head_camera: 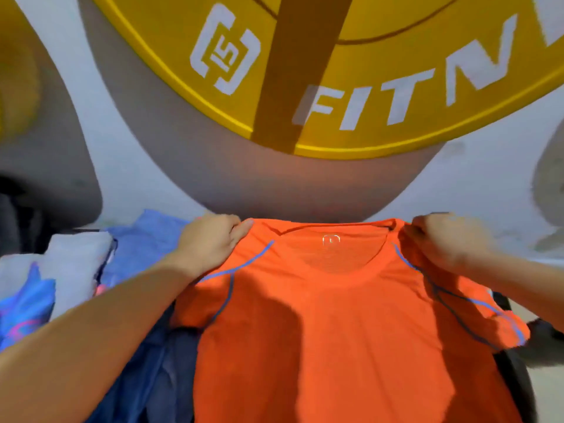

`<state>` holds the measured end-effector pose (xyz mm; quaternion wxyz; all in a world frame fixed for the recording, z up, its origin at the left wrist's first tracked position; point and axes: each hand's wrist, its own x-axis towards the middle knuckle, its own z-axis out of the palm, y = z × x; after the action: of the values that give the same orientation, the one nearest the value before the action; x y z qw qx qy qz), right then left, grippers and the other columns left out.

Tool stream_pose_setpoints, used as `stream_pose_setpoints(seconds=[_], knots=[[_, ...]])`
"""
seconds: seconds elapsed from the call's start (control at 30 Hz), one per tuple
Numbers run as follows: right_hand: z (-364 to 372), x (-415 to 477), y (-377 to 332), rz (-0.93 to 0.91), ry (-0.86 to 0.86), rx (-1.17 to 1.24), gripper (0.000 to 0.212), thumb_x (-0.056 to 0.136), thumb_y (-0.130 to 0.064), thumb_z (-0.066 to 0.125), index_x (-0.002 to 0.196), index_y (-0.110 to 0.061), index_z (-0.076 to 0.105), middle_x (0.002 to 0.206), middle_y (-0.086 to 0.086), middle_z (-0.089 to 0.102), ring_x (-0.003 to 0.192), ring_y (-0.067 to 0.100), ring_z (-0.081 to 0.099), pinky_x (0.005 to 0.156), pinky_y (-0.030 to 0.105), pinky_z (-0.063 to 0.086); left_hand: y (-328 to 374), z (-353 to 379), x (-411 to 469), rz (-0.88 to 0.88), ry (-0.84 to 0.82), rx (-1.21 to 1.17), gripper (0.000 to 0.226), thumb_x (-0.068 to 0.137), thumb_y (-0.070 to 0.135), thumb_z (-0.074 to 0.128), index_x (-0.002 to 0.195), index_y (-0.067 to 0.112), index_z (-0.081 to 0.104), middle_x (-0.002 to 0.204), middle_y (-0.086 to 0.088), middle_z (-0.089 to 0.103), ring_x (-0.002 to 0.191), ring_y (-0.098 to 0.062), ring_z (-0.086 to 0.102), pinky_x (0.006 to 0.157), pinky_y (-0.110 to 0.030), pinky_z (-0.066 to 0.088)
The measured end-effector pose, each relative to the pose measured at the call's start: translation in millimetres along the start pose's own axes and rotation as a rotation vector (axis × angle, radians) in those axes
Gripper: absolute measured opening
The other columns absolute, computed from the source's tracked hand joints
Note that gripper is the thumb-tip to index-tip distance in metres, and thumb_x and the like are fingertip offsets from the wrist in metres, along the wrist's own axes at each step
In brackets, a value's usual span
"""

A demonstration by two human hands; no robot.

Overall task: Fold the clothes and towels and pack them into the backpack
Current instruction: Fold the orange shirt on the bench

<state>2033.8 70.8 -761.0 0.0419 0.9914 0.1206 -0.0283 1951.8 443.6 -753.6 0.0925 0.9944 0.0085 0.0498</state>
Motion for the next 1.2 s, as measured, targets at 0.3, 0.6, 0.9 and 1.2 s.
stream_pose_setpoints(seconds=[0.3, 0.6, 0.9, 1.2], knots=[[27, -49, -77, -0.554, 0.042, 0.004, 0.06, 0.093, -0.065, 0.019, 0.142, -0.037, 0.038, 0.146, 0.006, 0.044, 0.128, 0.027, 0.049, 0.087, 0.049, 0.05, -56, -7, -74, 0.007, -0.203, -0.165, 0.063, 0.078, 0.084, 0.015, 0.09, 0.033, 0.051, 0.086, 0.014, 0.06, 0.083, -0.008, 0.058, 0.081, -0.032, 0.045], [30, -39, -84, -0.455, 0.01, 0.003, 0.065, 0.094, -0.064, 0.011, 0.144, -0.032, 0.037, 0.149, -0.003, 0.041, 0.13, 0.023, 0.048, 0.087, 0.043, 0.045, -86, -24, -68, -0.096, -0.477, 0.444, 0.079, 0.079, 0.081, 0.011, 0.068, 0.02, 0.06, 0.065, 0.006, 0.059, 0.064, -0.012, 0.053, 0.07, -0.028, 0.043], [17, 3, -16, 0.2, -0.143, 0.576, 0.033, 0.084, -0.048, 0.066, 0.097, -0.017, 0.068, 0.1, 0.008, 0.071, 0.101, 0.028, 0.064, 0.081, 0.036, 0.047, -10, 18, -18, -0.091, -0.205, -0.282, 0.017, 0.071, 0.041, 0.065, 0.078, 0.029, 0.056, 0.074, 0.012, 0.059, 0.074, -0.007, 0.054, 0.066, -0.021, 0.04], [16, 18, -10, 0.211, 0.161, 0.761, 0.016, 0.089, -0.025, 0.065, 0.08, -0.013, 0.068, 0.071, 0.007, 0.067, 0.073, 0.027, 0.063, 0.063, 0.031, 0.041, -8, 6, 8, -0.141, 0.11, -0.233, 0.013, 0.096, 0.029, 0.052, 0.085, 0.024, 0.047, 0.05, 0.009, 0.046, 0.06, -0.023, 0.052, 0.061, -0.032, 0.034]])
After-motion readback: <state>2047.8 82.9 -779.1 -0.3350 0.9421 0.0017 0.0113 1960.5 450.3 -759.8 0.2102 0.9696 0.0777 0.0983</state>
